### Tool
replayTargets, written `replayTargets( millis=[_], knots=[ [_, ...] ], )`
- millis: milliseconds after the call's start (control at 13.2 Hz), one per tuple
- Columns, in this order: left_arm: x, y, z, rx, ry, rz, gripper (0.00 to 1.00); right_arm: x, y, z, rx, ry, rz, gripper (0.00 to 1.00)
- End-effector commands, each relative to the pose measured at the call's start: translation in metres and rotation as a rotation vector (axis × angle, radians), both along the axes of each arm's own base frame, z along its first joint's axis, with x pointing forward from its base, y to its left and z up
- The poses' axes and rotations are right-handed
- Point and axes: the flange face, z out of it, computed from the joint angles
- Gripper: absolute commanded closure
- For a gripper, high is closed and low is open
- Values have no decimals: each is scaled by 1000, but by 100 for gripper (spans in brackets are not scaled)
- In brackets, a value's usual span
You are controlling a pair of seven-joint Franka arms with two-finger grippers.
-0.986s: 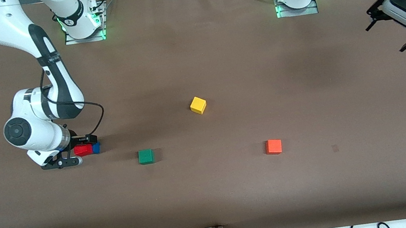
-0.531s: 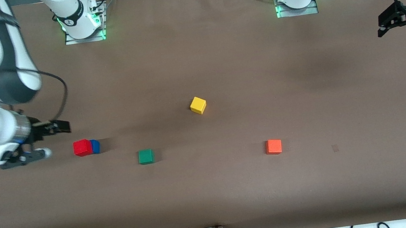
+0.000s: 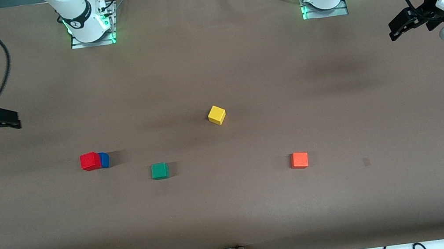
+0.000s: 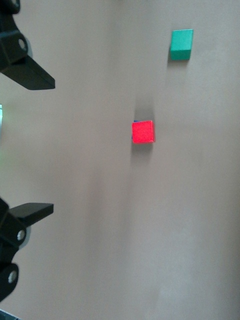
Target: Pass red block to right arm, stack on blue
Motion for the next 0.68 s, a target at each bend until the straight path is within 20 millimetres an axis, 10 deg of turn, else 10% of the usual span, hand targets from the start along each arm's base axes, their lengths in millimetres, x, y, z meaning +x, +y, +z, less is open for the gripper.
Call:
replayTargets(
  millis=[0, 607],
  knots=[
    [-1, 10, 6, -2, -38, -144, 0, -13, -1, 24, 15, -18, -13, 0],
    [13, 11, 4, 0, -50, -195, 0, -85, -12, -11, 90, -65, -248, 0]
  ],
)
